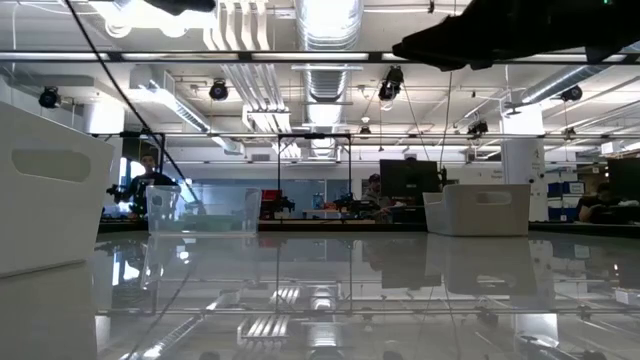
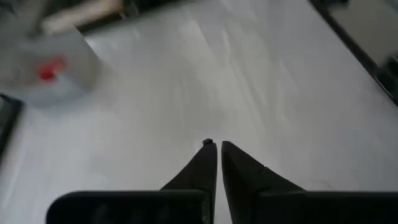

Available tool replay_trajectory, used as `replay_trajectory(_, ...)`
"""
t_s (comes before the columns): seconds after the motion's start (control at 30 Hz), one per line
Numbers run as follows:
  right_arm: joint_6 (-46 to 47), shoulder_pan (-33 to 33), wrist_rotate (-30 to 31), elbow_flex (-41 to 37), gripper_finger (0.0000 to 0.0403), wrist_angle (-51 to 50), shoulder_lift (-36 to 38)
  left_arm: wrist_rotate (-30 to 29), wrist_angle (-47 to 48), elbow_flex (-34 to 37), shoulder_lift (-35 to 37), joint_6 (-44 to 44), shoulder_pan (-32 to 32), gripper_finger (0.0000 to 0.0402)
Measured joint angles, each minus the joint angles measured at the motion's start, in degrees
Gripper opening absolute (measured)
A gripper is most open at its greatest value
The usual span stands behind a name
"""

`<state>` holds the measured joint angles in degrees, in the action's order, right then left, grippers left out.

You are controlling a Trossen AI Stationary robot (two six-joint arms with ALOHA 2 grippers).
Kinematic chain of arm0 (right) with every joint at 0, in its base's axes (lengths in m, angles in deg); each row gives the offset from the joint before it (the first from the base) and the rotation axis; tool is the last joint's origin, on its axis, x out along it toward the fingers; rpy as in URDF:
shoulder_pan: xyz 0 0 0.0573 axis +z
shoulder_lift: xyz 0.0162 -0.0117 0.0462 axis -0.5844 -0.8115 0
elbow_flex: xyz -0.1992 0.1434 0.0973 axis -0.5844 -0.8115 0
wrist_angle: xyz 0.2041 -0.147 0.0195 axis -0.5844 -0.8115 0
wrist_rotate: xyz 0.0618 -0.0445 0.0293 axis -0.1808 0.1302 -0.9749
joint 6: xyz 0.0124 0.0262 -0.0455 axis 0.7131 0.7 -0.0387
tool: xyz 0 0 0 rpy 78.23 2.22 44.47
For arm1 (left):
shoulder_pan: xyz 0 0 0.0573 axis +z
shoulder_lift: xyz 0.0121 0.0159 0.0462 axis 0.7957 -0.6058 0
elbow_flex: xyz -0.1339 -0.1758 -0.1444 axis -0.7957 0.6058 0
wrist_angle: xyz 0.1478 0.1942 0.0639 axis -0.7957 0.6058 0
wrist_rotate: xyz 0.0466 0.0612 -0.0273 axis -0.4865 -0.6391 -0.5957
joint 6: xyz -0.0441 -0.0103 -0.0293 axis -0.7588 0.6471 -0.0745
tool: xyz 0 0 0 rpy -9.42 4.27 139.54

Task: Sort & place blocks by color
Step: Return to Home Position

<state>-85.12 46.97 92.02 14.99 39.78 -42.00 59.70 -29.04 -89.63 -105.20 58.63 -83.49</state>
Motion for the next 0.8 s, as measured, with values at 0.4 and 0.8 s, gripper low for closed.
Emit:
replay_trajectory(0.4,-0.5,-6.5,-0.4,-9.1,0.0178,0.0,12.2,5.0,-21.6,24.8,21.7,14.6,15.0,0.0001)
replay_trajectory(0.8,0.0,-12.3,-0.4,-20.4,0.0143,0.0,29.8,5.5,-23.4,38.5,40.8,14.7,19.8,0.0)
